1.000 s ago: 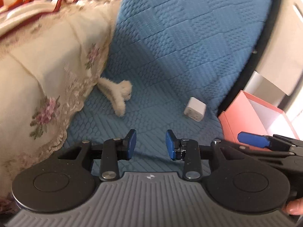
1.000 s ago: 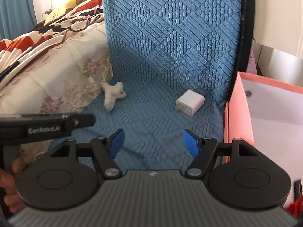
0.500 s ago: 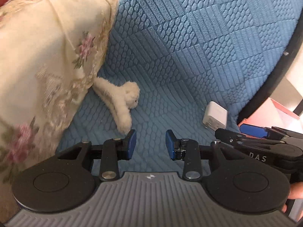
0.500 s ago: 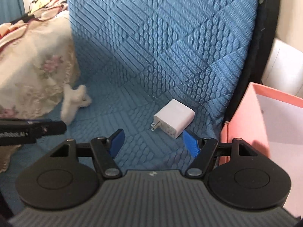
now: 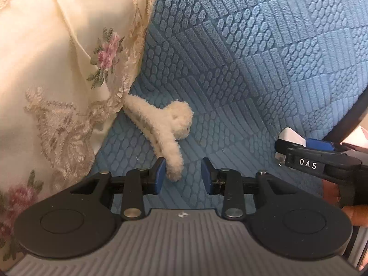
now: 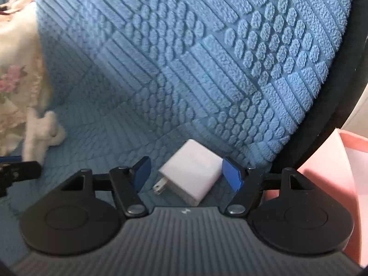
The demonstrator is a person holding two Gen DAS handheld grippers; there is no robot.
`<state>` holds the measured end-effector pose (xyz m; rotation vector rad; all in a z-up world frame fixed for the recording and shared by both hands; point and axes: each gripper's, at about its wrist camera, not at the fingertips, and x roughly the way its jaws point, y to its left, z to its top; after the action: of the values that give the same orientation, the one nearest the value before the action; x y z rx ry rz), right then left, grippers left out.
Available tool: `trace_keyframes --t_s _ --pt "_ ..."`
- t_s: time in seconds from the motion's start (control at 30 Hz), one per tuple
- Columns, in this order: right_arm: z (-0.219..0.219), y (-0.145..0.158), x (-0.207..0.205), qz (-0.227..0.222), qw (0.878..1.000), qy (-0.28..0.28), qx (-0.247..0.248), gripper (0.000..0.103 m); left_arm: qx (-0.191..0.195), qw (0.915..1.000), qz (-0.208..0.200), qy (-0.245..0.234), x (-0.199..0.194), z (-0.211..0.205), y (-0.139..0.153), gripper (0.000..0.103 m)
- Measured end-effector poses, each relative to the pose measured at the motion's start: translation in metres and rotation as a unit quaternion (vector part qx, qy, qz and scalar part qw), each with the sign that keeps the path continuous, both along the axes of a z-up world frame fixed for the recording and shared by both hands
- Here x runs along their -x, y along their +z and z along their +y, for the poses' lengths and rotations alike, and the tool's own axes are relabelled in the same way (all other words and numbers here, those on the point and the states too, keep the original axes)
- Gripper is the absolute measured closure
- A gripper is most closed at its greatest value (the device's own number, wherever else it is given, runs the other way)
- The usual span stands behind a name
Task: Organize rigid objects
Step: 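Grasp the white plush toy with left tool while right tool grasps the white charger cube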
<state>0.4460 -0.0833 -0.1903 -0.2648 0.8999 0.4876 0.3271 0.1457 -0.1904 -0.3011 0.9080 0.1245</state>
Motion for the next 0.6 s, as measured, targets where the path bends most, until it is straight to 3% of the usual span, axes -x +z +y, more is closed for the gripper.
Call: trace_keyframes --t_s 0.17,0.27,0.37,0.4,0.5,0.6 --pt "-0.005 -0.012 -0.006 0.031 0.999 -0.016 0.001 0.032 -0.004 1.0000 0.003 0.004 -0.010 0.001 -0.002 0.065" --pt "-0.013 -0.015 -0.008 0.062 0.997 -0.027 -0.030 0.031 -0.005 0.9999 0.008 0.010 -0.015 0.002 -0.006 0.070" --pt "-0.016 -0.014 -0.005 0.060 0.997 -0.022 -0.036 0.033 0.005 0.9998 0.007 0.017 -0.017 0.005 -0.008 0.076" --pt "-0.017 -0.014 -0.005 0.059 0.997 -0.020 -0.034 0.035 -0.010 0.9998 0.007 0.017 -0.017 0.003 -0.008 0.080" --pt "-0.025 -0.014 -0.004 0.056 0.998 -0.022 -0.032 0.040 -0.038 0.9992 0.004 0.010 -0.017 -0.002 -0.007 0.081" --pt "-0.031 -0.013 -0.002 0.048 0.998 -0.019 -0.022 0.042 -0.038 0.9992 0.004 0.007 -0.015 -0.004 -0.007 0.082"
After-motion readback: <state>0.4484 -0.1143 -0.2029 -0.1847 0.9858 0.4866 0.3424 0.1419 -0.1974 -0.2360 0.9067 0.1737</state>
